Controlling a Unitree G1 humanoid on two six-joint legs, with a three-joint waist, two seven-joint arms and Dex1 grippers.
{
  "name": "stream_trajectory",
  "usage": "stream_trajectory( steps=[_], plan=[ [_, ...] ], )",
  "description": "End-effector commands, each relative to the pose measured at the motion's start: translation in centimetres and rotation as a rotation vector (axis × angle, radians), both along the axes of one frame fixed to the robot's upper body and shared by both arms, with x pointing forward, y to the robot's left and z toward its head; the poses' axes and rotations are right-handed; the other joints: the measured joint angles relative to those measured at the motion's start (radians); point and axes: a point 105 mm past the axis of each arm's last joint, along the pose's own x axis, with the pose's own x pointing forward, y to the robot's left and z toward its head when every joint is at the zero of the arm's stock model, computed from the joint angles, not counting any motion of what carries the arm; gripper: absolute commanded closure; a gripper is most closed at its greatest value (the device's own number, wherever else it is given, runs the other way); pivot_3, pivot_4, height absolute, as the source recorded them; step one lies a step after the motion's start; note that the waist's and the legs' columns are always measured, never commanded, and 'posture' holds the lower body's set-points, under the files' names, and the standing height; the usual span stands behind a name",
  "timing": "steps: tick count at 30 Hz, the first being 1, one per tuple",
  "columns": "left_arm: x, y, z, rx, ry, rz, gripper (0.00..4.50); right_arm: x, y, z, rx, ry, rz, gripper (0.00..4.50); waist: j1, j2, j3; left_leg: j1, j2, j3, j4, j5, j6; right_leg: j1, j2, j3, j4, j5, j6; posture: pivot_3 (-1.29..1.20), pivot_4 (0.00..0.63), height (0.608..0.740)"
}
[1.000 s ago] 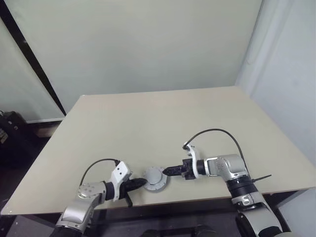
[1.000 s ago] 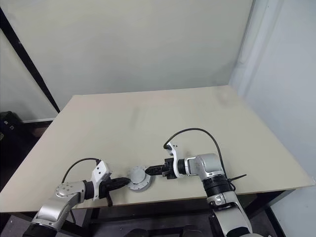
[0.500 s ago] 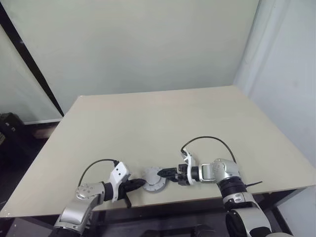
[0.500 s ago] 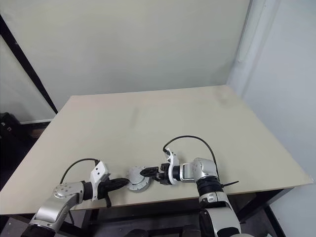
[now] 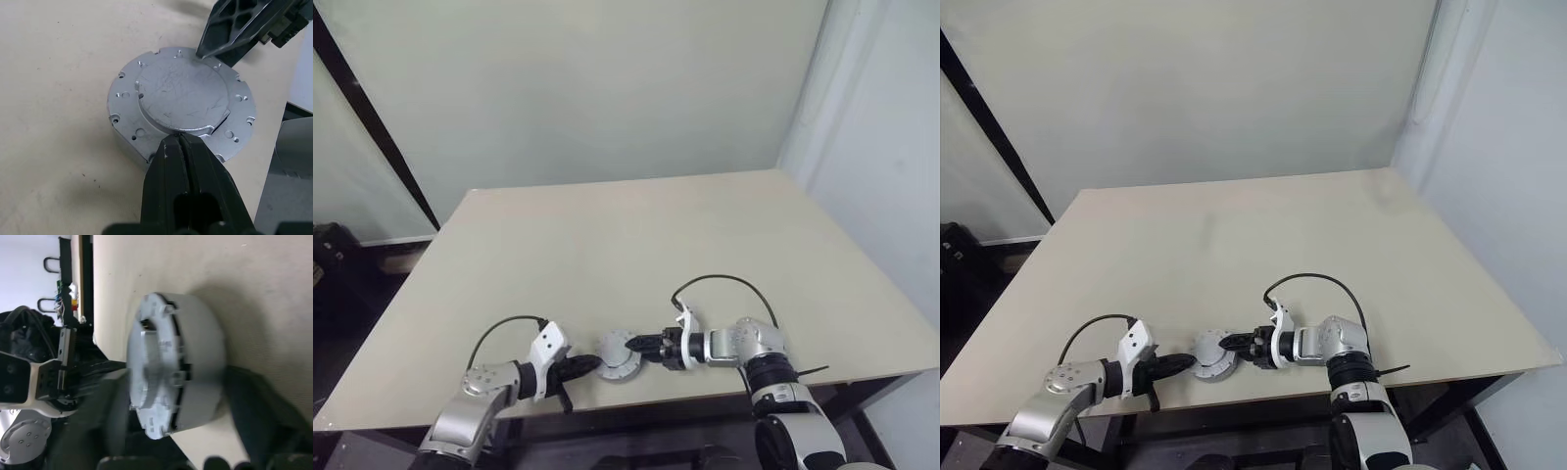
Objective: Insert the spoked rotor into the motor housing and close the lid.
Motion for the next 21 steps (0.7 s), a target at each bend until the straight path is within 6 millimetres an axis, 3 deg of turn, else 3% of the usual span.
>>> stream_trajectory(
  steps=[1,3,11,14,16,21],
  plan=[
    [-0.9,-0.5,-1.4,0.01,0.056,-0.022,4.5,0.2,0.9,1.2,0.058,-0.016,0.008,2.54,0.0,0.002,0.0,0.0,0.0,0.0,0.0,0.0,0.0,0.0,0.0,0.0,0.0,0.0,0.0,0.0,0.0,0.74],
    [-0.6,-0.6,-1.3,0.003,0.04,-0.019,4.5,-0.1,0.9,1.0,0.061,-0.003,0.006,3.07,0.001,0.002,0.0,0.0,0.0,-0.001,0.0,0.0,0.0,0.001,0.0,0.0,0.0,0.0,0.0,0.0,0.0,0.74],
    [1.3,-0.2,-0.6,0.005,-0.057,0.08,4.5,-0.5,0.9,0.6,0.045,0.003,0.007,3.07,0.001,0.004,0.0,0.0,-0.001,0.0,0.001,0.0,0.0,0.001,-0.001,0.0,0.0,0.0,0.0,0.0,0.0,0.74],
    [1.2,0.6,-0.8,0.04,0.006,0.094,3.91,-0.5,0.9,0.6,0.041,0.0,0.005,3.07,-0.001,0.003,0.0,0.0,0.0,0.001,0.002,0.0,0.0,0.001,0.0,0.0,0.0,0.0,0.0,0.0,0.0,0.74],
    [1.3,1.0,-0.5,0.028,0.011,0.113,3.25,-0.5,0.9,0.6,0.042,-0.001,0.003,3.07,-0.002,0.003,0.0,0.0,0.001,0.001,0.001,0.0,0.0,0.001,0.0,0.0,0.0,0.0,0.0,0.0,0.0,0.74],
    [2.2,3.4,2.4,-0.174,0.05,0.293,1.49,-0.4,0.9,1.2,0.087,-0.003,-0.012,3.07,-0.01,0.001,0.001,-0.003,0.002,0.001,-0.002,0.0,0.001,-0.003,0.001,0.001,0.0,0.002,0.003,0.0,0.0,0.74]
  ],
)
